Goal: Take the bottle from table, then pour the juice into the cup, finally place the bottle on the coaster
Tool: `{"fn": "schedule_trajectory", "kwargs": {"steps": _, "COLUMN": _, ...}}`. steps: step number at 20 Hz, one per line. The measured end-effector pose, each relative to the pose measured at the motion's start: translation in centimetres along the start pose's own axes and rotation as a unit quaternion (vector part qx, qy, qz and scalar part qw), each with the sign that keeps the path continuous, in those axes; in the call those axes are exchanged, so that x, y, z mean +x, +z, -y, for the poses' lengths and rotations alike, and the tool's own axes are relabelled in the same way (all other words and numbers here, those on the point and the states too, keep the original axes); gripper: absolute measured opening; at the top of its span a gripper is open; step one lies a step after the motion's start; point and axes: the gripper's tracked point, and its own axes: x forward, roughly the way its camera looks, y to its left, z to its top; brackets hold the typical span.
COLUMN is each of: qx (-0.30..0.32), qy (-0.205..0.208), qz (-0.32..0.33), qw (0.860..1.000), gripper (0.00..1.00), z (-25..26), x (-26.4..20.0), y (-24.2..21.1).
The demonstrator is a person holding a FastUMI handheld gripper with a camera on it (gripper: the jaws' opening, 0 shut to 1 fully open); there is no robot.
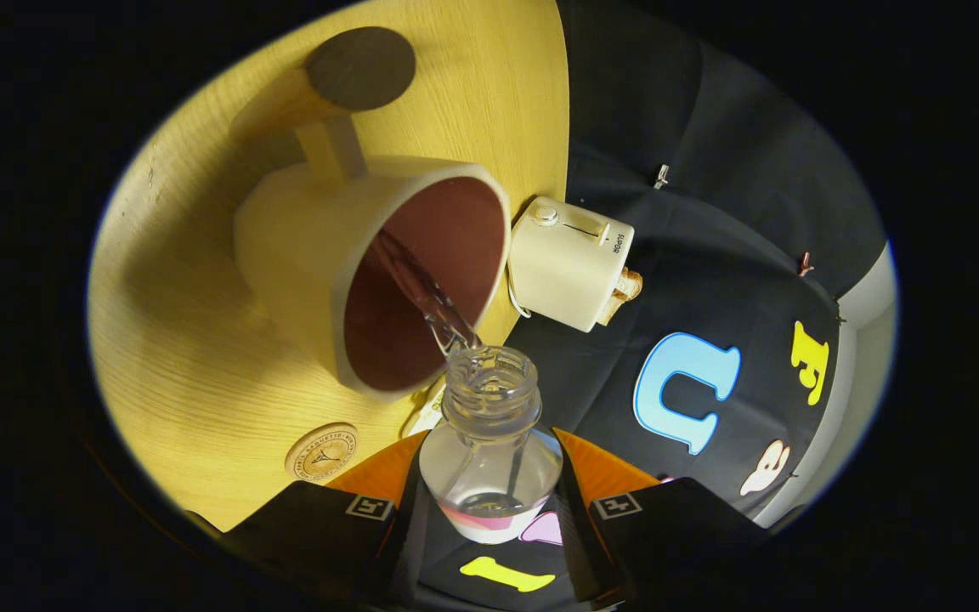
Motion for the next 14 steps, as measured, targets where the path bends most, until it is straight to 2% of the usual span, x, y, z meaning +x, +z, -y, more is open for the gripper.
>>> {"fn": "schedule_trajectory", "kwargs": {"steps": 14, "qx": -0.039, "qy": -0.015, "qz": 0.014, "qw": 0.999, "gripper": 0.69, "z": 1.3, "x": 0.0, "y": 0.1}}
